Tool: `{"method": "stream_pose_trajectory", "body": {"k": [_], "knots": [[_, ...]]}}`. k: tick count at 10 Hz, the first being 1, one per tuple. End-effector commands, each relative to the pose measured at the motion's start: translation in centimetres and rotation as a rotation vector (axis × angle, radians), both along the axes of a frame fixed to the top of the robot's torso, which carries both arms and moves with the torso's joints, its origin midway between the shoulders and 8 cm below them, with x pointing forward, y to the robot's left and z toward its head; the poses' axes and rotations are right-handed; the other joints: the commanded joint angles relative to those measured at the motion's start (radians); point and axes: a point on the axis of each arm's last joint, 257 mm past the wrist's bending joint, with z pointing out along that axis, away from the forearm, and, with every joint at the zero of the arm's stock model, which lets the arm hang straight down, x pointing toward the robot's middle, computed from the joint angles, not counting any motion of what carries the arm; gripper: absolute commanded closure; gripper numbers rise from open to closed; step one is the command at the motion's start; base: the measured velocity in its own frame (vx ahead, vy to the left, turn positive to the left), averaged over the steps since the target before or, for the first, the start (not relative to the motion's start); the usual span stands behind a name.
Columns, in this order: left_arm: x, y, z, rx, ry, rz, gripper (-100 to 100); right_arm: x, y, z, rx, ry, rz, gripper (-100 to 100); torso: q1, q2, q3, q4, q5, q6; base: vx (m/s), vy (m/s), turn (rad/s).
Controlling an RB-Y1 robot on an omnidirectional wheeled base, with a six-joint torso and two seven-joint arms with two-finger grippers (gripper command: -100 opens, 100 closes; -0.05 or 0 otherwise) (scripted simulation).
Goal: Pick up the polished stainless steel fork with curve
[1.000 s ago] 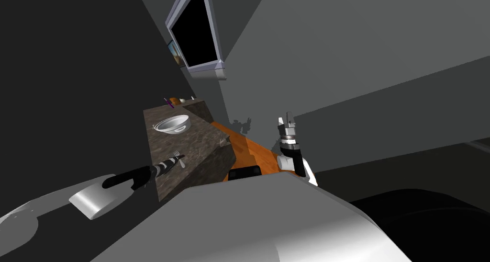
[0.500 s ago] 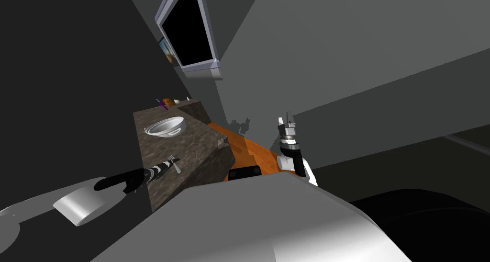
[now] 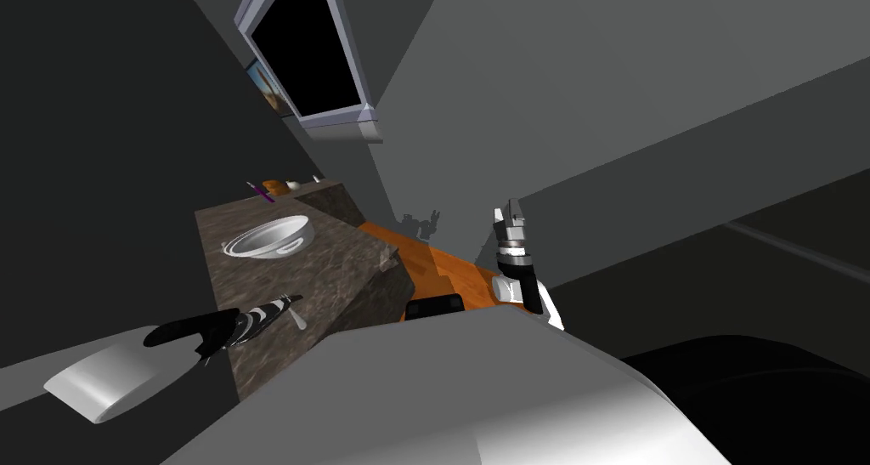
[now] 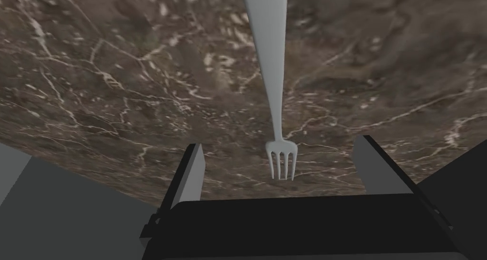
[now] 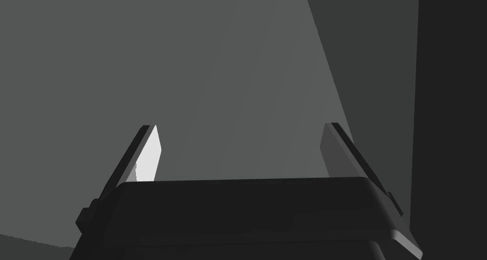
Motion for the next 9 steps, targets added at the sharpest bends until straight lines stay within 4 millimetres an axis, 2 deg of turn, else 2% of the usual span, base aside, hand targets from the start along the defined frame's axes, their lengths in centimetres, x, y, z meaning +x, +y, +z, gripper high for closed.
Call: {"method": "stream_pose_trajectory", "body": {"k": [1, 2, 3, 6, 7, 8, 9], "knots": [[-1.9, 0.9, -0.2, 0.011, 0.046, 0.030, -100, 0.0, 0.0, 0.0, 0.000, 0.000, 0.000, 0, 0.000, 0.000, 0.000, 0.000, 0.000, 0.000, 0.038, 0.011, -0.103], [-3.4, 1.4, -0.5, 0.018, 0.081, 0.051, -100, 0.0, 0.0, 0.0, 0.000, 0.000, 0.000, 0, -0.001, 0.000, 0.000, 0.000, 0.000, 0.001, 0.067, 0.027, -0.214], [-3.4, 1.4, -0.5, 0.018, 0.081, 0.051, -100, 0.0, 0.0, 0.0, 0.000, 0.000, 0.000, 0, 0.000, -0.002, -0.001, 0.000, 0.000, 0.001, 0.042, 0.029, -0.080], [-6.6, 2.3, -0.9, 0.027, 0.155, 0.093, -100, 0.0, 0.0, 0.0, 0.000, 0.000, 0.000, 0, 0.001, -0.001, 0.000, 0.000, 0.000, 0.001, 0.044, 0.037, -0.124], [-6.2, 2.3, -0.9, 0.026, 0.143, 0.084, -100, 0.0, 0.0, 0.0, 0.000, 0.000, 0.000, 0, 0.002, -0.001, -0.001, 0.000, 0.000, 0.001, 0.024, 0.027, -0.027], [-6.3, 2.3, -0.9, 0.027, 0.144, 0.085, 0, 0.0, 0.0, 0.0, 0.000, 0.000, 0.000, 0, 0.000, 0.000, 0.000, 0.000, 0.000, 0.000, 0.000, 0.000, 0.000], [-7.0, 2.6, -1.5, 0.026, 0.143, 0.092, -100, 0.0, 0.0, 0.0, 0.000, 0.000, 0.000, 0, -0.001, 0.002, 0.001, 0.000, 0.000, 0.000, 0.019, 0.010, -0.053]]}}
